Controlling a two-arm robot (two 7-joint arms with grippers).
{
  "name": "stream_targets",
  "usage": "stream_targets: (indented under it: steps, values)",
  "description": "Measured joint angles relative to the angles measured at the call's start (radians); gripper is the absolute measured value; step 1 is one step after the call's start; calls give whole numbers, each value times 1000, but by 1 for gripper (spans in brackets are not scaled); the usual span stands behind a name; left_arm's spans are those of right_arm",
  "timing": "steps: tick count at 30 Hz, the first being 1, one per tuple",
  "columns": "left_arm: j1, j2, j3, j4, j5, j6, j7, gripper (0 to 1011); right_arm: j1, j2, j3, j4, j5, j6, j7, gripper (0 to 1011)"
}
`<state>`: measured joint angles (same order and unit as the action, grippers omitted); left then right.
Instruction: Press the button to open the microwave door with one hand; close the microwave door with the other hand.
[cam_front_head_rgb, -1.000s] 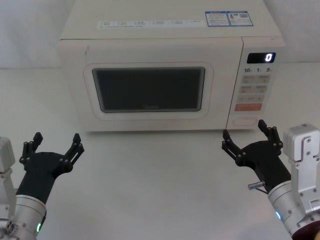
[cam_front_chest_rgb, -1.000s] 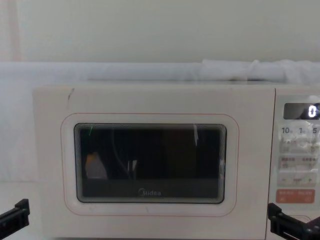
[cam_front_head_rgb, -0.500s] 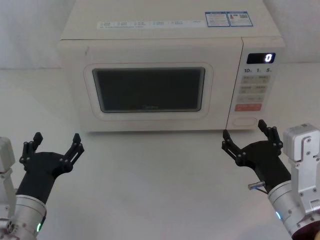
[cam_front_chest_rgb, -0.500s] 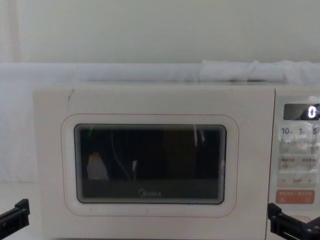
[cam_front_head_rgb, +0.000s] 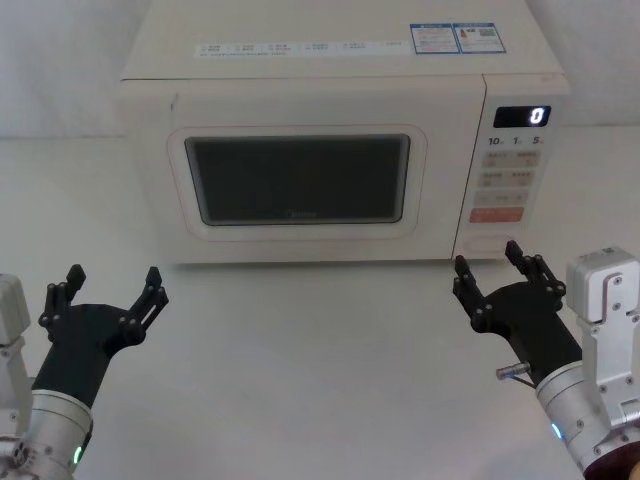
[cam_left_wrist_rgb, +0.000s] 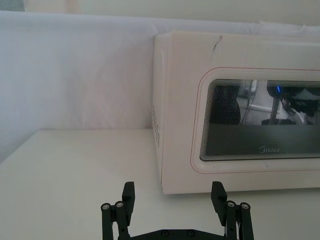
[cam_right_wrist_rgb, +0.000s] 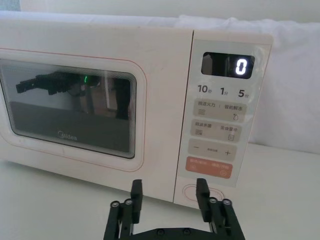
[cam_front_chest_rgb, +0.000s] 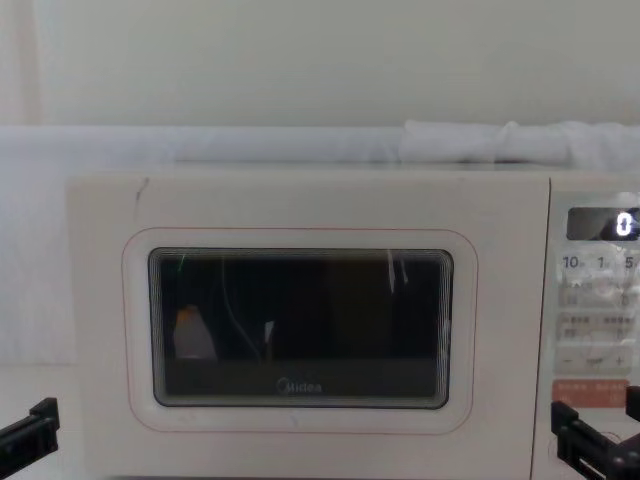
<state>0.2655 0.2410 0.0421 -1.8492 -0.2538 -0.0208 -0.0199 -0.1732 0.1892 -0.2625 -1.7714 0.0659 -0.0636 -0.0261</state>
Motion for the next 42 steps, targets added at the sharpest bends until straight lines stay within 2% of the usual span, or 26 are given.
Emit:
stream_targets:
  steps: [1,3,6,12,13,14,18,21,22,32,42]
  values:
    - [0,0,0,0,0,0,0,1001,0,0,0,0,0,0,0,697]
    - [0,0,0,0,0,0,0,1001,0,0,0,0,0,0,0,599]
    - [0,0,0,0,0,0,0,1001,0,0,0,0,0,0,0,540]
    - [0,0,0,0,0,0,0,1001,0,0,0,0,0,0,0,314]
    - [0,0,0,0,0,0,0,1001,0,0,0,0,0,0,0,314]
    - [0,0,0,0,0,0,0,1001,0,0,0,0,0,0,0,253]
    - [0,0,0,0,0,0,0,1001,0,0,0,0,0,0,0,123]
    - [0,0,0,0,0,0,0,1001,0,0,0,0,0,0,0,67]
    - [0,0,0,0,0,0,0,1001,0,0,0,0,0,0,0,12]
    - [0,0,0,0,0,0,0,1001,0,-1,1,0,0,0,1,0]
    - [0,0,0,0,0,0,0,1001,4,-20,29,1,3,-9,45,0]
